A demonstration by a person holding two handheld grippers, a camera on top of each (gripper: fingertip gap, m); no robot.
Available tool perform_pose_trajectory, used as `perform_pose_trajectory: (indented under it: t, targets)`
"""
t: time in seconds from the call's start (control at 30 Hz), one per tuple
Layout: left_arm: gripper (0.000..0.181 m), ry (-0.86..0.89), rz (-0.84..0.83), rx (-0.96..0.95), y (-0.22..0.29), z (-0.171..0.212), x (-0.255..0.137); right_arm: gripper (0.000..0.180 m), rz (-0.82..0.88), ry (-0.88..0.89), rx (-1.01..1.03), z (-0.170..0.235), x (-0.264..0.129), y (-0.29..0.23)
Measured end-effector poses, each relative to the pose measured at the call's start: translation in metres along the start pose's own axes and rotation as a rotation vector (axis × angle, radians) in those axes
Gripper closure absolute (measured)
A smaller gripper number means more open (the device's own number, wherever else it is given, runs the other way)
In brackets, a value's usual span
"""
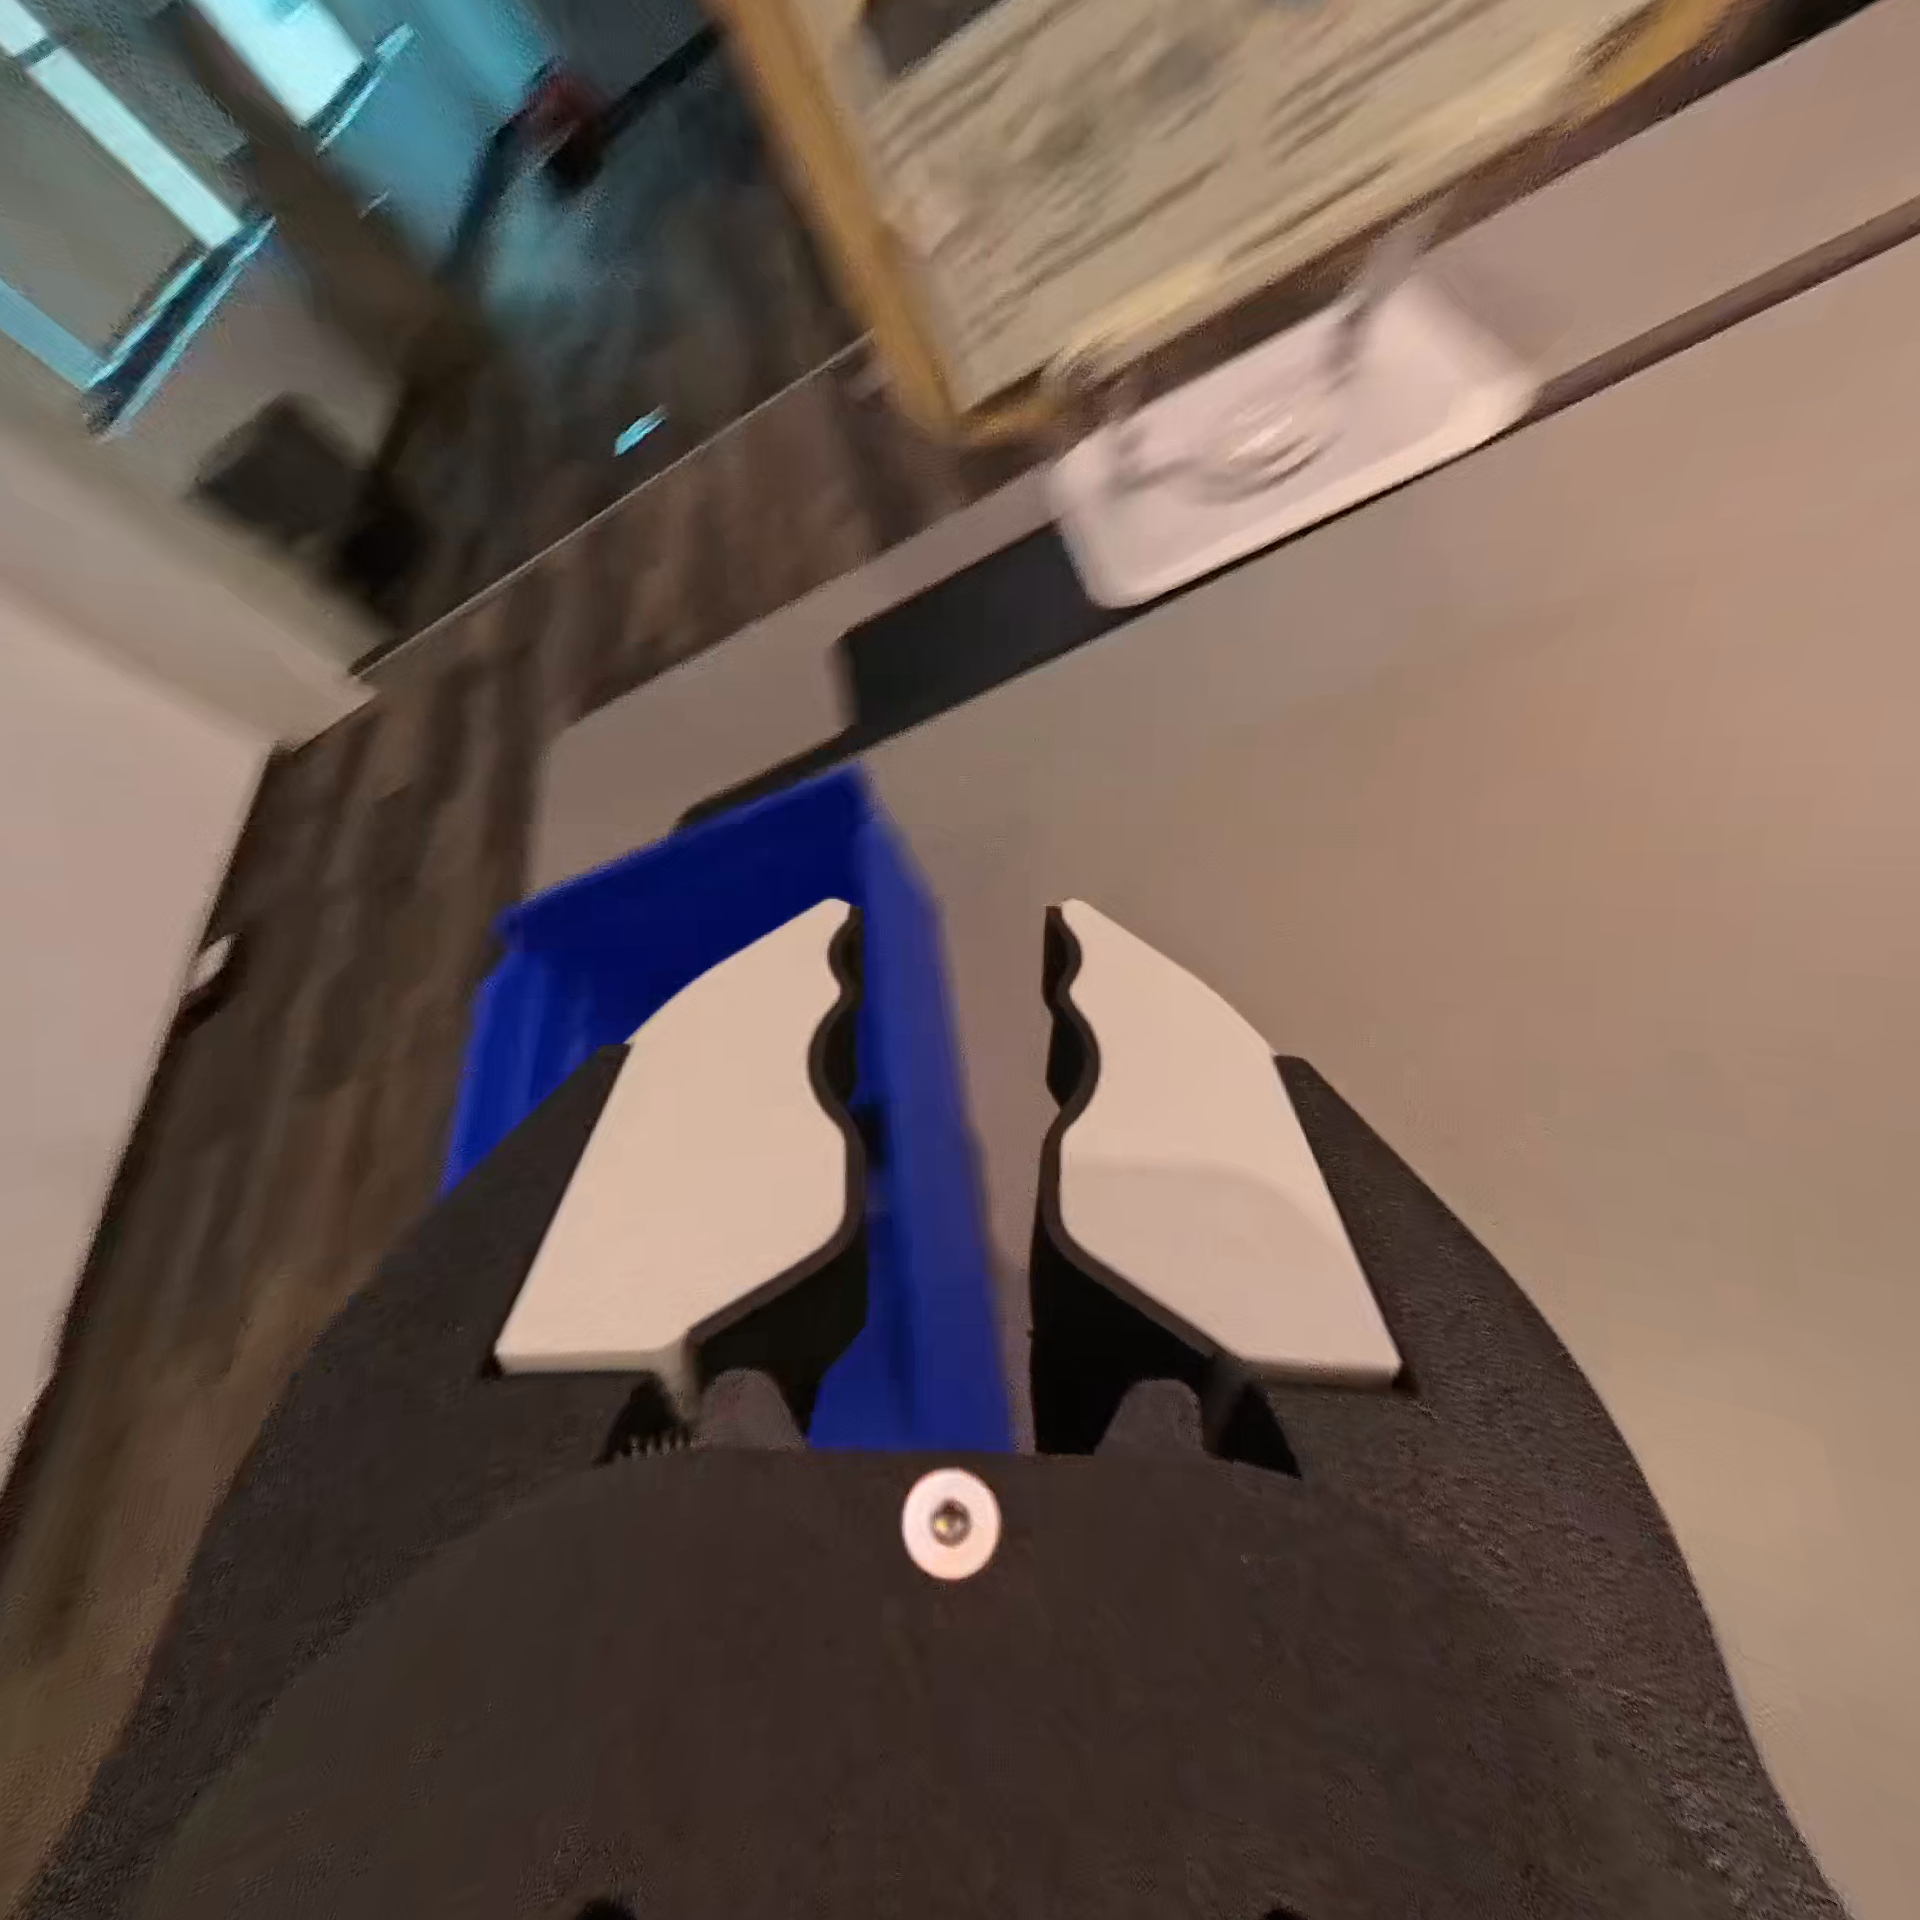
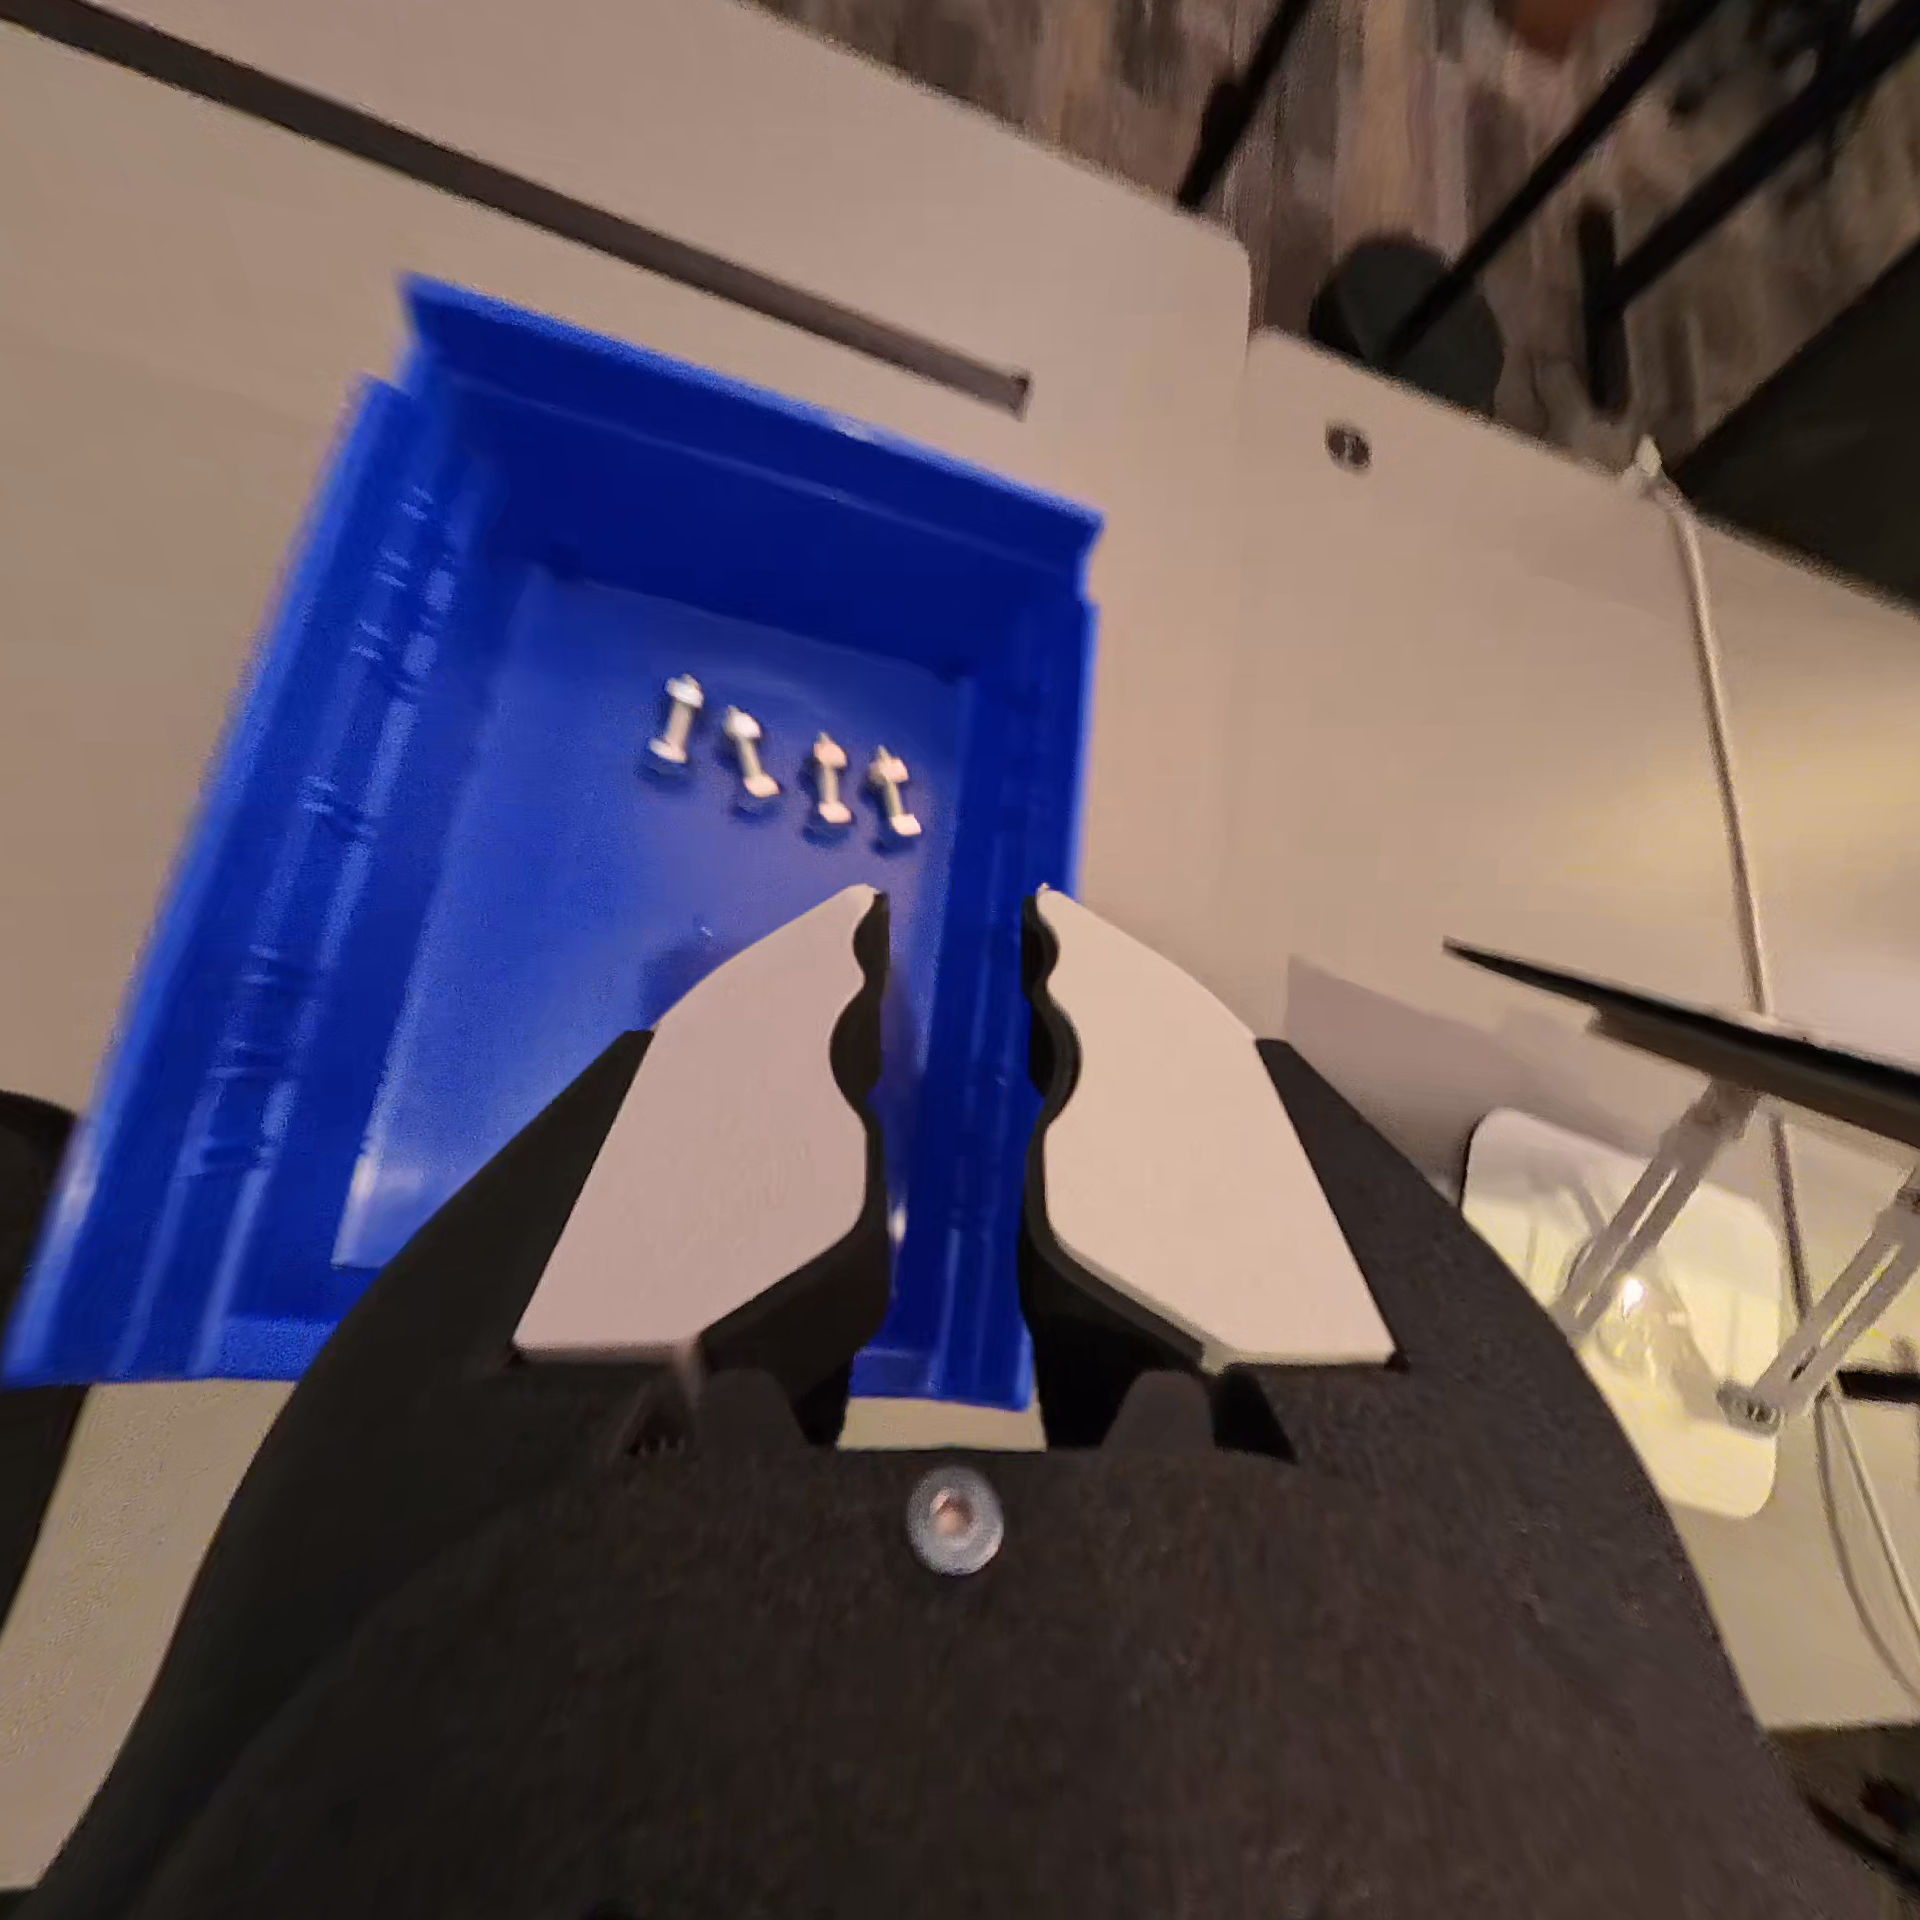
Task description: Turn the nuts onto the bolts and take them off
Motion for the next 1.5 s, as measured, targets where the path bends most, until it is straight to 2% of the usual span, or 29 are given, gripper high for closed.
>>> perform_pose_trajectory:
  t: [0.1,0.23,0.4,0.5,0.63,0.7,0.8,0.87,0.93,1.27,1.5]
  targets:
    - [0.148,-0.123,-0.011,-0.104,-0.019,0.062,-0.004,0.147,-0.025,-0.124,0.086,0.025,0.024,0.027]
    - [0.13,-0.226,0.11,-0.258,-0.017,0.109,0.0,0.144,-0.097,-0.159,0.14,0.042,0.041,0.024]
    - [0.118,-0.306,0.215,-0.357,-0.006,0.13,0.014,0.144,-0.138,-0.169,0.119,0.057,0.051,0.007]
    - [0.113,-0.341,0.376,-0.406,0.02,0.125,0.021,0.144,-0.113,-0.188,0.081,0.064,0.051,0.003]
    - [0.116,-0.493,0.328,-0.312,0.026,0.144,0.036,0.144,-0.104,-0.205,0.047,0.067,0.049,0.0]
    - [0.126,-0.548,0.299,-0.287,0.028,0.153,0.04,0.145,-0.089,-0.208,0.033,0.067,0.049,0.001]
    - [0.16,-0.539,0.272,-0.297,0.031,0.152,0.049,0.149,-0.032,-0.19,-0.008,0.064,0.049,0.01]
    - [0.173,-0.546,0.288,-0.316,0.036,0.151,0.055,0.149,-0.002,-0.201,-0.026,0.065,0.051,0.017]
    - [0.177,-0.574,0.279,-0.283,0.036,0.152,0.06,0.149,0.003,-0.22,-0.024,0.067,0.052,0.02]
    - [0.176,-0.611,0.264,-0.25,0.055,0.124,0.076,0.162,-0.034,-0.238,0.013,0.064,0.063,0.025]
    - [0.176,-0.611,0.286,-0.2,0.101,0.086,0.074,0.158,-0.095,-0.302,0.063,0.064,0.074,0.018]
Point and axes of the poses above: each gripper's, where its closed fingertips meet, x out along the fingers, z out of its underside, y = z × x across the jaws, the point moved 1 cm from there along -x, back along the fingers, and after that the axes turned 14 degrees about x, right-handed, at the moved point
